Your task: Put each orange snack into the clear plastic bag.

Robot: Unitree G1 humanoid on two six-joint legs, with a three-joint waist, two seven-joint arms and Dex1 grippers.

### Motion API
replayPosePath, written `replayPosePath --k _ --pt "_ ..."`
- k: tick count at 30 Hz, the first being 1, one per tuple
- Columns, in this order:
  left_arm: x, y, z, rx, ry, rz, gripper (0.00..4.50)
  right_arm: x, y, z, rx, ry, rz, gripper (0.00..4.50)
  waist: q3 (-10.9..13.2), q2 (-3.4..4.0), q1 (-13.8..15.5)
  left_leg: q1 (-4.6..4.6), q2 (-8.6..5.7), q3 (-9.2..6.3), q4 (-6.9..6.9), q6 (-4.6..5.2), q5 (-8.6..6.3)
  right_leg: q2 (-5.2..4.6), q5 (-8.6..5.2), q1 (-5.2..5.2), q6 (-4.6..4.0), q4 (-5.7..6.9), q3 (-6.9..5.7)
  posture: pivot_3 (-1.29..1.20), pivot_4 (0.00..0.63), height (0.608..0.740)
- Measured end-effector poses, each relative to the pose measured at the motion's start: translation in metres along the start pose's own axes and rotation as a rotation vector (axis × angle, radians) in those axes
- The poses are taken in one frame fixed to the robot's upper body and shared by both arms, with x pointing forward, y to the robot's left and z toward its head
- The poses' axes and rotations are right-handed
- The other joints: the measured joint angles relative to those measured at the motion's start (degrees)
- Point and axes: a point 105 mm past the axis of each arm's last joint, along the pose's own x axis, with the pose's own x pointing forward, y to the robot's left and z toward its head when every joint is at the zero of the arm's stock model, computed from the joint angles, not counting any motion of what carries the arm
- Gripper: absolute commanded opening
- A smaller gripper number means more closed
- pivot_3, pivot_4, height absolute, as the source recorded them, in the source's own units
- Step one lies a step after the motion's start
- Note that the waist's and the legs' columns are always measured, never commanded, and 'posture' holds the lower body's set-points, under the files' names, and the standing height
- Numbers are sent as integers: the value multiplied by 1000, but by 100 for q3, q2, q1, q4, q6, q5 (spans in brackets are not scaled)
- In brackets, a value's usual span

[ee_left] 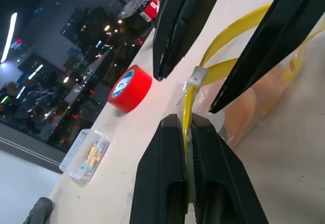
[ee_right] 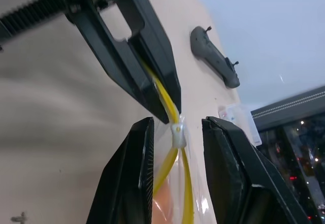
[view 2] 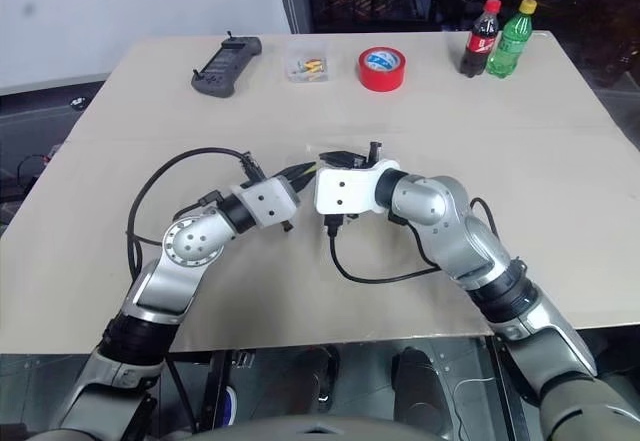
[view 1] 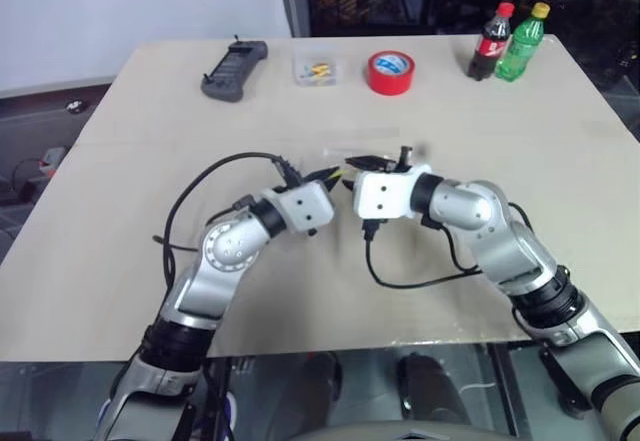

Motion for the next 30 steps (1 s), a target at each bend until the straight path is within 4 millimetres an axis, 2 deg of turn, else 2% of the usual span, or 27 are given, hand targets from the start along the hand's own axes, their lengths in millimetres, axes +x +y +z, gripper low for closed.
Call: replayPosePath --k 3,4,19,20,22,25,30 --pt "0 0 0 -6 5 2 0 2 -1 -2 -8 1 3 671 0 0 -5 0 0 0 0 0 0 0 0 0 0 1 0 0 150 740" --pt "0 1 1 -7 5 5 0 2 -2 0 -15 -4 3 102 0 0 -10 0 0 0 0 0 0 0 0 -1 0 0 1 0 150 740" --pt "1 3 3 -45 -13 20 0 0 -4 -2 -17 8 4 102 0 0 -43 0 0 -1 0 0 0 0 0 0 0 1 1 0 150 740" --pt "2 3 4 -75 -29 23 0 -4 -4 -4 -22 15 0 102 0 0 -39 -1 0 -2 0 0 0 -1 0 0 0 1 0 0 150 740" --pt "3 7 5 -112 -48 30 0 -21 -5 -20 -17 81 -23 102 0 0 13 -2 -3 -2 0 0 0 -3 0 0 0 -1 -1 0 150 740" --pt "-1 20 -1 -141 -42 69 0 -53 -14 -53 9 227 -71 102 0 0 58 -1 -2 0 0 2 -1 -3 0 0 0 0 -1 0 150 740" --pt "1 27 1 -144 -67 81 0 -85 -18 -77 18 342 -104 102 0 0 55 -1 -1 7 -1 2 -1 -3 0 1 0 -1 3 0 150 740"
